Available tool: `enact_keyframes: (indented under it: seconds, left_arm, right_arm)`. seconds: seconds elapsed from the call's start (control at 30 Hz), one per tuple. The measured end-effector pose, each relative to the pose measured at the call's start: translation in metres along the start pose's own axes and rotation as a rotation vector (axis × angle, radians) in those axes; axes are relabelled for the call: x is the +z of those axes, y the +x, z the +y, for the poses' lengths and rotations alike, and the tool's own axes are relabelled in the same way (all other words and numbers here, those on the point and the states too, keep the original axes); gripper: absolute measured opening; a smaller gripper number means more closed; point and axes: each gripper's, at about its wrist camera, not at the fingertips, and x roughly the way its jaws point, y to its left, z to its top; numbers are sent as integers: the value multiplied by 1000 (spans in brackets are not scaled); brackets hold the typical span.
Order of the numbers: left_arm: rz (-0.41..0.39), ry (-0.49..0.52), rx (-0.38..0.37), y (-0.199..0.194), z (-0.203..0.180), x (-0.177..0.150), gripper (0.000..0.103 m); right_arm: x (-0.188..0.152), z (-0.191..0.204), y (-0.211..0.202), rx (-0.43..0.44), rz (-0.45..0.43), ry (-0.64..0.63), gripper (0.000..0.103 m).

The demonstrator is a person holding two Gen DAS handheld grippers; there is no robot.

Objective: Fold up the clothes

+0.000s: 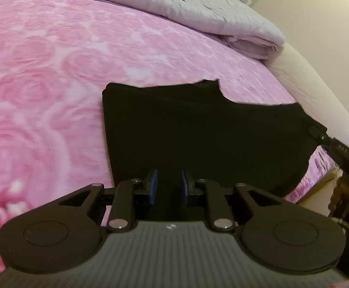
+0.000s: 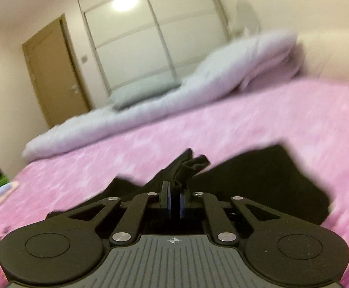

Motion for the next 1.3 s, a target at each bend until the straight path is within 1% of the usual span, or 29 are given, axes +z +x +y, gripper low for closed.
enact_keyframes:
  seconds: [0.1,0.17,0.23,0.27,0.33,0.4,0.47,0.53,0.57,0.63,0.7,0.73,0.8,0.83,0.87,0.9,0.93,1.0,1.03,1.1,1.13,1.17,1.2,1.27,1.3]
  left_arm:
    - [21,23,-21,15,-14,-1,16]
    - [41,36,-36,26,-24,-3,16]
    - [55,59,-44,34,-33,-5,16]
    - [58,65,-44,36,-36,-5,16]
    - [59,62,-44,39,-37,-4,16]
    - [56,60,-38,40,-36,-3,16]
    - [54,63,-20,41,-35,-3,16]
    - [51,72,-2,40,-35,-4,16]
    - [49,78,7,38,-35,-4,16]
    - [46,90,24,36,-34,-5,16]
    - [39,104,44,32,-34,-6,15]
    - [35,111,55,30,-34,-7,15]
    - [28,126,73,25,-36,-9,15]
    - [24,133,78,22,-38,-10,15]
    - [18,139,73,19,-40,-11,15]
    - [12,145,65,17,-43,-12,15]
    - [12,145,42,15,-46,-14,15]
    - [12,145,-3,13,-51,-17,15]
    - [17,148,-13,14,-54,-20,15]
    - [53,160,-5,22,-58,-27,16]
    - [74,174,8,28,-58,-31,16]
    - [76,184,20,31,-57,-35,16]
    - [69,182,31,30,-55,-38,14]
    - [44,169,39,18,-54,-36,14]
    - [34,164,44,13,-53,-36,14]
  right_arm:
    - [-5,-38,6,-120,16,71,6]
    - [-13,-65,12,-180,49,134,6]
    - [-17,-83,7,-169,47,206,6]
    - [-16,-84,2,-159,32,209,6]
    - [-10,-78,-5,-157,-4,177,6]
    - [-5,-79,-9,-157,-17,164,6]
    - [-7,-88,-3,-170,10,193,7]
    - [-13,-102,9,-188,74,244,7]
    - [-15,-108,10,-178,85,275,7]
    - [-15,-112,2,-164,63,309,7]
    - [-8,-108,-5,-218,49,285,11]
    - [-5,-106,-9,-263,34,267,12]
    - [2,-100,-17,-400,-1,202,12]
    - [5,-97,-21,-450,-11,177,12]
    - [7,-94,-28,-448,-37,170,12]
    - [8,-91,-36,-377,-65,188,12]
    - [6,-89,-41,-288,-77,215,12]
    - [-1,-76,-42,-103,-37,236,12]
    - [-6,-70,-38,-56,-6,226,12]
    - [-20,-64,-24,-52,82,200,12]
    - [-26,-67,-16,-73,127,214,12]
    - [-33,-74,-7,-103,171,244,11]
    - [-38,-82,-3,-110,192,294,11]
    - [-35,-83,-12,-114,166,344,11]
    - [-32,-79,-17,-121,145,324,12]
